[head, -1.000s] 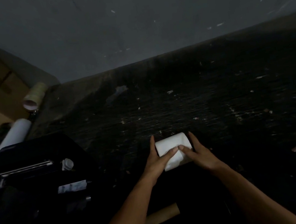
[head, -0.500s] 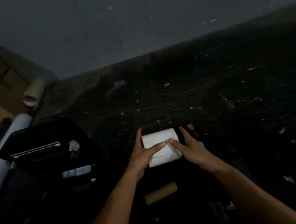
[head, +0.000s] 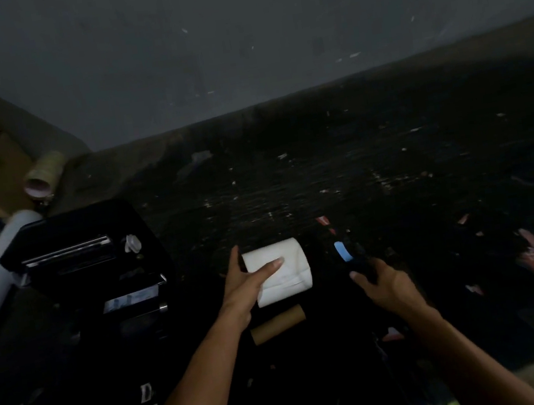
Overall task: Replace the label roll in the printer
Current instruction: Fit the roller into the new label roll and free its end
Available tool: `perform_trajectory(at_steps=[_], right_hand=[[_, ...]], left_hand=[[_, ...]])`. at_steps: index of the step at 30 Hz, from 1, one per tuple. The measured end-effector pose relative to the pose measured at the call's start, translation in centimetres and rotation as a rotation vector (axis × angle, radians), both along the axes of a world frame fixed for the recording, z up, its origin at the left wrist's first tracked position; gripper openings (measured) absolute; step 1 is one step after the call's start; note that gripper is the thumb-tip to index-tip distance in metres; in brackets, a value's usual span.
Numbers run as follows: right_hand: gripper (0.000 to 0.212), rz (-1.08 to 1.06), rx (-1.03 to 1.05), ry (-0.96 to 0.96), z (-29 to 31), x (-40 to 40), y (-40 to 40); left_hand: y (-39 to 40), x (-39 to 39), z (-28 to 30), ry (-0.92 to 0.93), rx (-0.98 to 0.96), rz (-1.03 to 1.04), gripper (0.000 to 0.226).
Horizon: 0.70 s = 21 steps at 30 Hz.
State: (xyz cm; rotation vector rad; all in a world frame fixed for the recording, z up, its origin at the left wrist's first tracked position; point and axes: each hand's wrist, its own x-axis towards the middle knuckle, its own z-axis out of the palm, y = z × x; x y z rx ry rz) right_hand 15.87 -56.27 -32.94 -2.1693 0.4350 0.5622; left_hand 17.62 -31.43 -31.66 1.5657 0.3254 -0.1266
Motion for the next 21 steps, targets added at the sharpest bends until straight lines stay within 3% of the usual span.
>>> perform_trajectory(at_steps=[7, 14, 17, 21], right_hand=[[0.040, 0.035, -0.081, -0.110, -0.9, -2.6, 4.7], [0.046, -0.219, 0.203, -0.112, -1.1, -7.0, 3.6], [0.049, -0.298, 0.187, -0.193, -0.7, -8.9, 2.5], [0.059, -0.362, 0.149, -0.345, 0.6, -10.1, 1.2]], left_hand=[[2.5, -2.2, -1.3, 0.052, 0.187, 0.011, 0.128], [3.1, -5.6, -1.1, 0.020, 0.196, -0.095, 0.125], [3.6, -6.8, -1.6, 0.046, 0.166, -0.164, 0.118], [4.0, -7.8, -1.4, 0.077, 0.167, -0.260, 0.132]])
